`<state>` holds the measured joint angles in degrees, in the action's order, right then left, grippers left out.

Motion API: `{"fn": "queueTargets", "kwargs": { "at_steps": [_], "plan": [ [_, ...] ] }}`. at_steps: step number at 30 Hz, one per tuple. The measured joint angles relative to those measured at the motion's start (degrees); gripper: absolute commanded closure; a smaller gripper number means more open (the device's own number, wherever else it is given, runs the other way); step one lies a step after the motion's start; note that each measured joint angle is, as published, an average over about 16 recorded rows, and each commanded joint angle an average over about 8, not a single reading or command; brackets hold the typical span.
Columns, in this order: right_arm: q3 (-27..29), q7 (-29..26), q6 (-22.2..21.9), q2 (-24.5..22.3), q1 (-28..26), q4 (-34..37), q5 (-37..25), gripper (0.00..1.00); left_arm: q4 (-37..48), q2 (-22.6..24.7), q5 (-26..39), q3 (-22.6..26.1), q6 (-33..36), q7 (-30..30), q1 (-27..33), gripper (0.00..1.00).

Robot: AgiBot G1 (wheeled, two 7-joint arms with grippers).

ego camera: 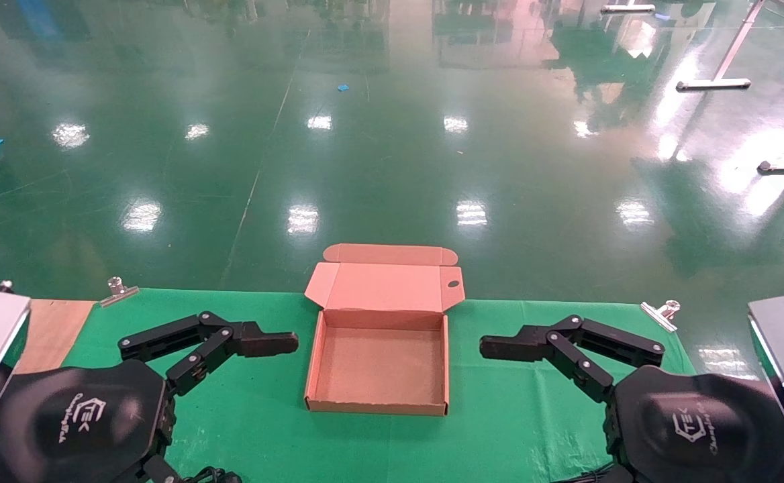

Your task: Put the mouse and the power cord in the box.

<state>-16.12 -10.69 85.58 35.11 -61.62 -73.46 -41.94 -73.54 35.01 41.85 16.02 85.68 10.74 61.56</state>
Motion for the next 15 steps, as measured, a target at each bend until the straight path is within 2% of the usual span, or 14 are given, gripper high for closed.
{"fn": "queueTargets", "kwargs": {
  "at_steps": [15],
  "plan": [
    [0.0, 0.0, 0.0, 0.0, 0.0, 0.0, 0.0, 0.00, 0.0, 0.0, 0.0, 0.0, 0.0, 0.0, 0.0, 0.00]
  ]
}}
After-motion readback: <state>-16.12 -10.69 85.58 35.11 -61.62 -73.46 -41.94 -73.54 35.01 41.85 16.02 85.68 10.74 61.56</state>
